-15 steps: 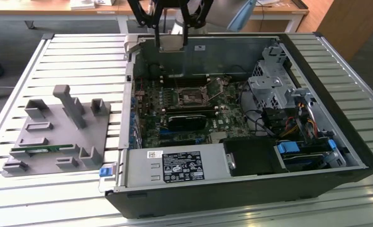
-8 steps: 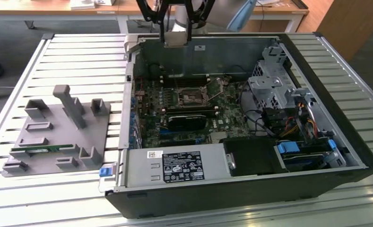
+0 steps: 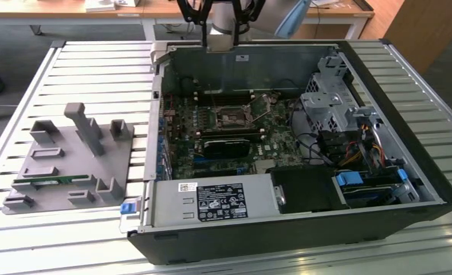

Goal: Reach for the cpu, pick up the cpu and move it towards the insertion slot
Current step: 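Pick up the cpu and move it towards the insertion slot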

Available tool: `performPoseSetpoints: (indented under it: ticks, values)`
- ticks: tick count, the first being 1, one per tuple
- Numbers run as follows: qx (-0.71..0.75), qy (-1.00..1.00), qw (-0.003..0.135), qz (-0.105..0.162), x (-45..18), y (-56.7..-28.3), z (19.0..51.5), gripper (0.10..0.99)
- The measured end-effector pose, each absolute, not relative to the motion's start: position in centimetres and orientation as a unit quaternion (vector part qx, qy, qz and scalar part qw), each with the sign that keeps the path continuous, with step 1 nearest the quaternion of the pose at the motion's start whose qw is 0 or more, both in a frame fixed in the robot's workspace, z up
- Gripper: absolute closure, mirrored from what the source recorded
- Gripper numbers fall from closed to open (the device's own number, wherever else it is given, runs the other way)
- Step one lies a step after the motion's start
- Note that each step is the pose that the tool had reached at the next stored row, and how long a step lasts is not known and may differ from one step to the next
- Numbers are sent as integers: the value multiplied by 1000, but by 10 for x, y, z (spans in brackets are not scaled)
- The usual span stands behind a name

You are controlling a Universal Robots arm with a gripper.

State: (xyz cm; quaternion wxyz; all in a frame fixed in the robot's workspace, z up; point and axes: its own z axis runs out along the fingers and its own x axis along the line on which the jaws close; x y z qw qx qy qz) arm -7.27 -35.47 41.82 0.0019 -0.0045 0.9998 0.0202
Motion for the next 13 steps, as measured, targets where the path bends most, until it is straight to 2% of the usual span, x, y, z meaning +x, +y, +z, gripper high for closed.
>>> performPoseSetpoints:
  ticks: [13]
  values:
    - [-4, 1000, 3, 20, -45, -336, 415, 549]
